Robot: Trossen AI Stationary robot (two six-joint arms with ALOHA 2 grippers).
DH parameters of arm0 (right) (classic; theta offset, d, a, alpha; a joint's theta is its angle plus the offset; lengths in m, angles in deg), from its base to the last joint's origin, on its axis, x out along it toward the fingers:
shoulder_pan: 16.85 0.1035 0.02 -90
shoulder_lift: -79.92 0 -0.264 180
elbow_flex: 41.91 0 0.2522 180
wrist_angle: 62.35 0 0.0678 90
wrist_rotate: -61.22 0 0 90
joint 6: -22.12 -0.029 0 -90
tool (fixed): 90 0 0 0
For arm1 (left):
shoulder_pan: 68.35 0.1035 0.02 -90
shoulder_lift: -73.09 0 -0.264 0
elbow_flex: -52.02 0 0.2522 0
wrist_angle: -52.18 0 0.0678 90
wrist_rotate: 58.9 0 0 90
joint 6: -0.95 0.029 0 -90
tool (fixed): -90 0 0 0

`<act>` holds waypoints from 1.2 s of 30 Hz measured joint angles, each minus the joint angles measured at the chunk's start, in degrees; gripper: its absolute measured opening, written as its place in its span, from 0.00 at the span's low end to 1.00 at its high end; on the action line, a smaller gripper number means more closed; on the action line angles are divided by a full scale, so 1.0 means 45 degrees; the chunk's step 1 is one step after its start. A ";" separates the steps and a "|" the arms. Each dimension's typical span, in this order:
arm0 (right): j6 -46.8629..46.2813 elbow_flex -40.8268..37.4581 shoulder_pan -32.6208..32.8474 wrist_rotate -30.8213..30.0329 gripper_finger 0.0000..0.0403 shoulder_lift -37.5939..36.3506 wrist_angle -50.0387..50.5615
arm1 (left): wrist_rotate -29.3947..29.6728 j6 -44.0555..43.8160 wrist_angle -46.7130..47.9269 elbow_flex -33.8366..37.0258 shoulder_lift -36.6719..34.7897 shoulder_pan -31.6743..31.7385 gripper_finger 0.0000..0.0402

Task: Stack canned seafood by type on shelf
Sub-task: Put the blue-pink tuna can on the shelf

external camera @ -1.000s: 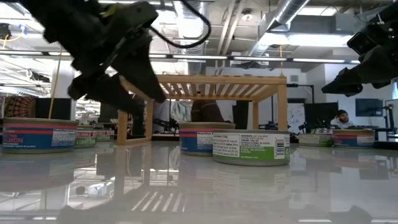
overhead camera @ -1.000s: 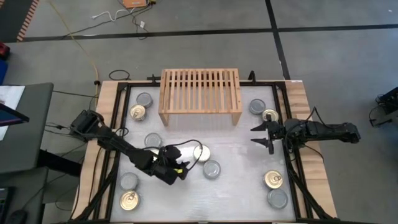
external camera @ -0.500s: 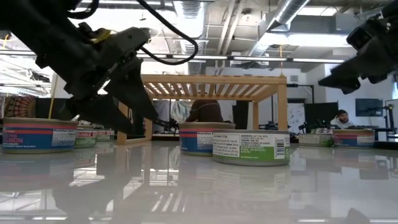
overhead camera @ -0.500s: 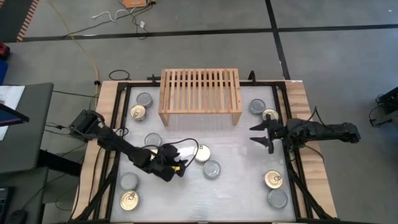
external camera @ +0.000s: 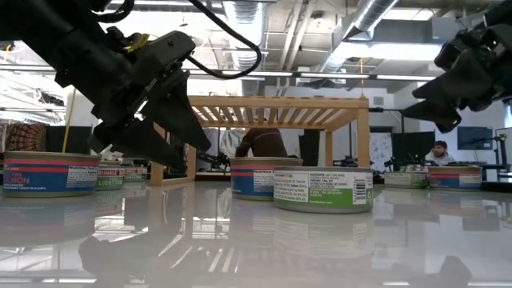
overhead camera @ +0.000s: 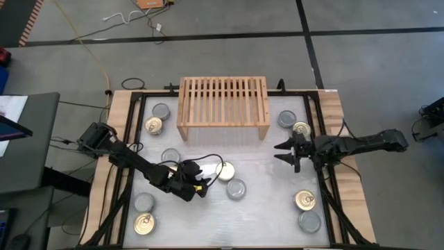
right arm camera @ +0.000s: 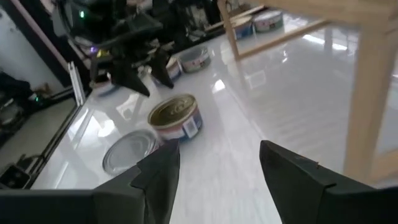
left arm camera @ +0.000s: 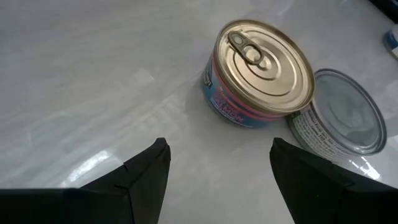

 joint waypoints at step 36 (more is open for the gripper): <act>-0.0750 0.0049 0.1803 -0.1114 0.48 0.3510 -0.2164 | -0.2106 0.2221 -0.2230 -0.0035 0.0619 0.2847 0.65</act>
